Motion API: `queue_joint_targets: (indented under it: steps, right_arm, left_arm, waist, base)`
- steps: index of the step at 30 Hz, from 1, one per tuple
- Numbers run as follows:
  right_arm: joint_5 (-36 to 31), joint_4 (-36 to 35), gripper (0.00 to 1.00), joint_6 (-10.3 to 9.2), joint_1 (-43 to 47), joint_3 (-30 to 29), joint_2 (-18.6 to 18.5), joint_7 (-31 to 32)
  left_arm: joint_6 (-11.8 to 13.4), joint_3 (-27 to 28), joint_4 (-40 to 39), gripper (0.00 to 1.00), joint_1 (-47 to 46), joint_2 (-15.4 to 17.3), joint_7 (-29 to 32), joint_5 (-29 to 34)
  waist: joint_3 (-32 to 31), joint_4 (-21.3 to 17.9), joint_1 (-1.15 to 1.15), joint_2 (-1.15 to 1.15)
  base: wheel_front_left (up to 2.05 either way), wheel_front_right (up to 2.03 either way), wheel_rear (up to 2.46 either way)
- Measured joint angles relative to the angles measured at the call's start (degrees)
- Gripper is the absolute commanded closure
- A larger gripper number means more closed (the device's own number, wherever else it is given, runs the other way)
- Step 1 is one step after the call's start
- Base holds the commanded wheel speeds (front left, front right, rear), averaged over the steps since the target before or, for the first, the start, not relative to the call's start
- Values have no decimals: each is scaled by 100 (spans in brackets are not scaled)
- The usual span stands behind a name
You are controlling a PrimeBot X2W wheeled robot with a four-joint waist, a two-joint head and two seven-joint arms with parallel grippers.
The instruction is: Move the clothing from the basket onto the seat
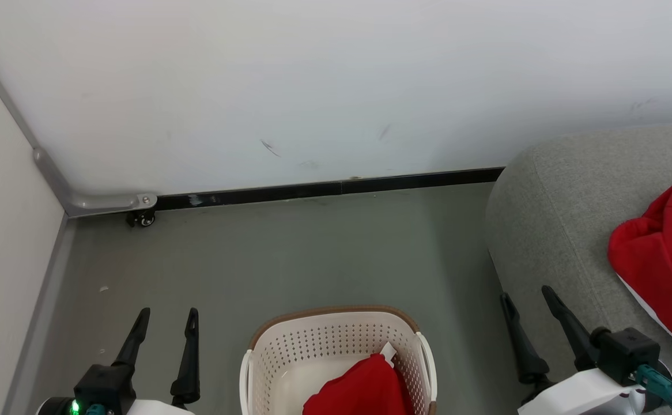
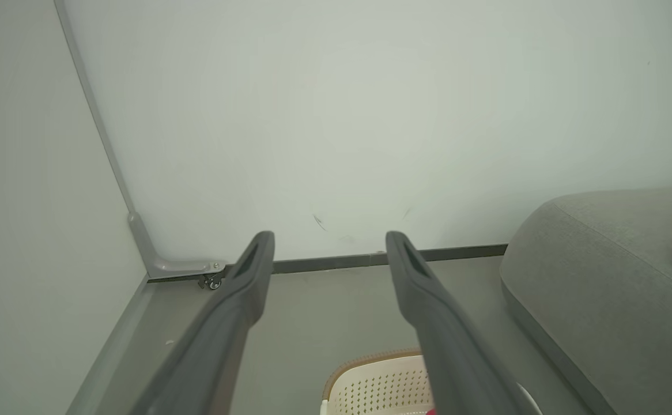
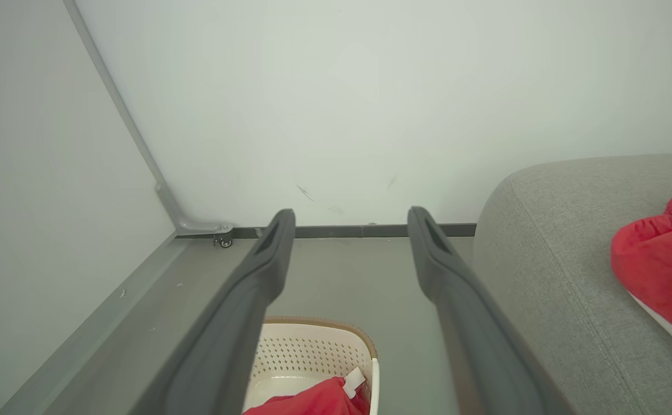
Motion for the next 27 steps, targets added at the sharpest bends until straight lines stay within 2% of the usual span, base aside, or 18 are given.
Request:
queue_joint_targets:
  steps: [16, 21, 27]
  right_arm:
    - [1, -143, 0, 0, 75, -32, 9, 104]
    - [1, -214, 0, 0, 75, -67, 12, 105]
    - [1, -260, 0, 0, 76, -169, 20, 105]
  left_arm:
    - [-9, 126, -11, 0, -1, 44, 0, 149]
    - [-64, 86, -3, 0, -1, 13, 0, 151]
    - [-280, -131, 131, 0, -15, 57, 0, 241]
  waist:
    - [53, 40, 0, 0]
    - [86, 32, 0, 0]
    - [148, 9, 0, 0]
  base:
    - [0, 0, 0]
    - [0, 0, 0]
    - [0, 0, 0]
